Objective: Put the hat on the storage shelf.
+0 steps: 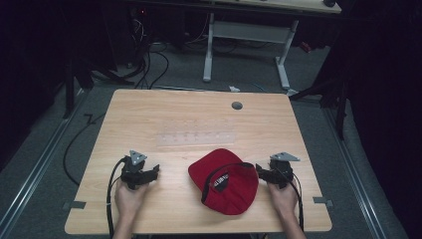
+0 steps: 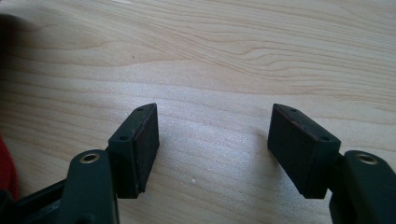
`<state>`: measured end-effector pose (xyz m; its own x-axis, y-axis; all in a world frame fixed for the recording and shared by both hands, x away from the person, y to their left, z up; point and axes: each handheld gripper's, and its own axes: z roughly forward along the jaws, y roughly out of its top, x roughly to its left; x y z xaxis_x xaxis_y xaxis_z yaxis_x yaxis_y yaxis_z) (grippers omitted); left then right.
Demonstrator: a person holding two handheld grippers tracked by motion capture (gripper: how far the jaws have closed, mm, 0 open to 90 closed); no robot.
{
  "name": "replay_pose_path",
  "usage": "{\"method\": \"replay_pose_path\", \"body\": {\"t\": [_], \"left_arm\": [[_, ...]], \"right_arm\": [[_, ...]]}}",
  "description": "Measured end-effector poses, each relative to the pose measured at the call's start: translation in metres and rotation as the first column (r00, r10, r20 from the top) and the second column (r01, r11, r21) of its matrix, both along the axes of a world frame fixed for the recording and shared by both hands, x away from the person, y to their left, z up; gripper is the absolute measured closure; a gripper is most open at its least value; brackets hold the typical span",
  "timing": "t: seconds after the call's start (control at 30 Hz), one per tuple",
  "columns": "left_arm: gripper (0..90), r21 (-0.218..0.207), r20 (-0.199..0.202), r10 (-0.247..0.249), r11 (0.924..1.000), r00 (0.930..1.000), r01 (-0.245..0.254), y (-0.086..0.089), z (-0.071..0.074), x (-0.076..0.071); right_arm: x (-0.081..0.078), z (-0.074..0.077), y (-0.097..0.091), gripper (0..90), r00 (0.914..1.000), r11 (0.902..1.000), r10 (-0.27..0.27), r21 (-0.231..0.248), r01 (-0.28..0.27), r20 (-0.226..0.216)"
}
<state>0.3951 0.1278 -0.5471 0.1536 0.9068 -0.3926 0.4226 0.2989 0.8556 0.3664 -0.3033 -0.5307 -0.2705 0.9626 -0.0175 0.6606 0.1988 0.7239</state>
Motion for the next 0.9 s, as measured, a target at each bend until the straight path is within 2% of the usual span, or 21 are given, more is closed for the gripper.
{"method": "replay_pose_path", "body": {"t": [0.57, 0.67, 0.83, 0.87, 0.9], "left_arm": [[29.2, 0.002, -0.003, -0.003, 1.0000, 1.0000, 0.003, -0.001, 0.000, -0.001], [29.1, 0.001, -0.003, -0.004, 1.0000, 1.0000, 0.004, -0.001, 0.000, -0.001], [28.9, 0.002, -0.004, -0.006, 1.0000, 1.0000, 0.006, -0.001, 0.000, -0.001], [28.9, 0.003, -0.004, -0.006, 1.0000, 1.0000, 0.006, -0.001, 0.000, -0.001], [28.9, 0.003, -0.004, -0.006, 1.0000, 1.0000, 0.006, -0.001, 0.000, -0.001]], "right_arm": [[0.000, 0.000, 0.000, 34.2, 1.0000, 1.0000, 0.001, 0.001, -0.001, 0.000], [0.000, 0.001, -0.002, 36.9, 1.0000, 1.0000, 0.002, 0.003, -0.002, -0.004], [0.000, 0.002, -0.008, 37.8, 0.9998, 0.9988, -0.011, 0.048, 0.012, -0.014], [-0.002, 0.004, -0.011, 37.8, 0.9999, 0.9974, -0.008, 0.071, 0.009, -0.007], [-0.002, 0.004, -0.011, 37.8, 0.9999, 0.9974, -0.008, 0.071, 0.009, -0.007]]}}
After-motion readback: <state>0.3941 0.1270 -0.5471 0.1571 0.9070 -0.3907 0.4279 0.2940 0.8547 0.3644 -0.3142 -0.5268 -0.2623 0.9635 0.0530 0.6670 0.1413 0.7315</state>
